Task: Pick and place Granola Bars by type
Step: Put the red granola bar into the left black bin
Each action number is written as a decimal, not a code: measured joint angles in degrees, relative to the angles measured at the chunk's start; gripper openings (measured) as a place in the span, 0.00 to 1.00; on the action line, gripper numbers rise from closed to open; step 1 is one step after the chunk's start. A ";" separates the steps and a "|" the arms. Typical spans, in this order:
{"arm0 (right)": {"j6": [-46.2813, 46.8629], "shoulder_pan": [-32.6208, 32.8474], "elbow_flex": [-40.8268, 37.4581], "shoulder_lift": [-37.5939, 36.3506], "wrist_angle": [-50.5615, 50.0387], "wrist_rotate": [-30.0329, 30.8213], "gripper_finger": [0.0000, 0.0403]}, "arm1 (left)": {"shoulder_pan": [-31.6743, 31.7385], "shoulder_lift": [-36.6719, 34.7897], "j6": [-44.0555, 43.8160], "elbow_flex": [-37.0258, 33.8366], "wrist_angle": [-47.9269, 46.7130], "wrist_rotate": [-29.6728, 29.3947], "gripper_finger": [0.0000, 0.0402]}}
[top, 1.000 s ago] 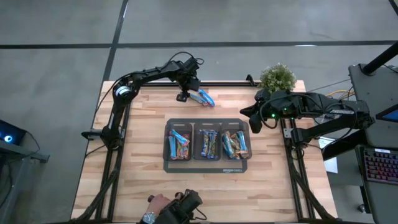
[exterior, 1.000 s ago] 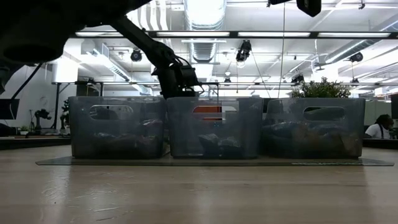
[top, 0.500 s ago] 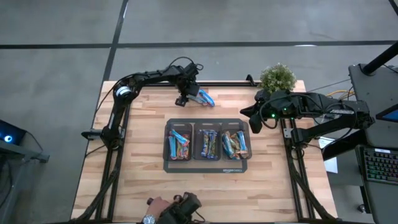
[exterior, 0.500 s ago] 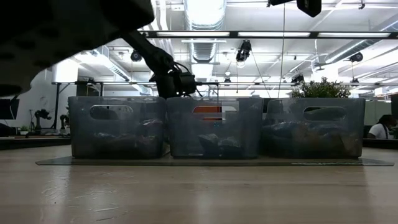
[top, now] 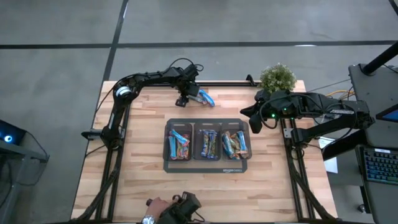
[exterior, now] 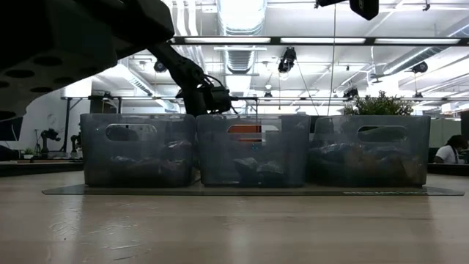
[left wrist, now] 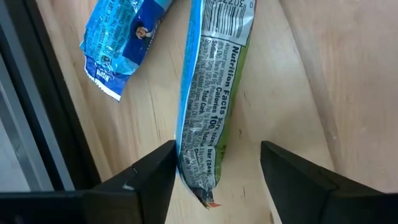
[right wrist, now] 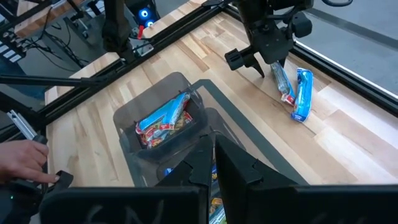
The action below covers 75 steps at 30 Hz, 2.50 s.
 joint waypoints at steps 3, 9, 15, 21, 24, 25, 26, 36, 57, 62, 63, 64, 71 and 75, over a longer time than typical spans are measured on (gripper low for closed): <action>0.00 0.00 0.00 0.00 0.00 0.02 0.03 | -0.02 -0.02 -0.02 0.00 0.00 -0.02 0.49; 0.00 0.00 -0.21 0.00 -0.03 0.06 0.03 | -0.02 -0.02 -0.78 -0.01 0.41 -0.19 0.34; 0.00 0.00 -0.54 0.00 -0.43 0.09 0.03 | -0.04 -0.02 -1.16 -0.01 0.07 -0.22 0.23; 0.04 0.00 -1.08 0.00 -0.44 0.09 0.03 | -0.04 -0.07 -1.53 -0.01 0.04 -0.20 0.18; 0.04 0.00 -1.20 0.00 -0.42 0.09 0.03 | -0.05 -0.07 -1.64 0.00 -0.02 -0.24 0.18; 0.04 0.00 -1.25 0.00 -0.40 0.09 0.03 | -0.09 -0.09 -1.64 0.01 -0.10 -0.39 0.17; 0.07 0.00 -1.33 0.00 -0.42 0.09 0.03 | -0.11 -0.11 -1.66 0.28 -0.62 -0.68 0.17; 0.24 0.00 -1.73 0.00 -0.39 0.09 0.03 | -0.19 -0.33 -2.88 4.80 -5.34 -1.31 0.17; -0.72 0.00 -1.73 0.00 -0.39 0.06 0.03 | -2.97 -1.22 -12.88 18.40 -28.70 -1.49 0.17; -1.13 -0.01 -1.73 0.00 -0.37 0.06 0.03 | -4.49 -1.25 -15.43 22.49 -34.81 -1.49 0.17; -1.29 -0.01 -1.73 0.00 -0.38 0.06 0.03 | -4.84 -1.25 -15.95 23.16 -36.01 -1.46 0.17; -1.37 0.00 -1.73 0.00 -0.37 0.06 0.03 | -5.17 -1.25 -16.50 23.78 -36.93 -1.46 0.17; -1.92 0.00 -1.73 0.00 -0.37 0.06 0.03 | -7.15 -1.39 -22.59 25.57 -41.25 -1.44 0.17; -2.11 0.00 -1.73 0.00 -0.37 0.06 0.03 | -8.12 -2.12 -25.31 25.33 -43.59 -0.35 0.17</action>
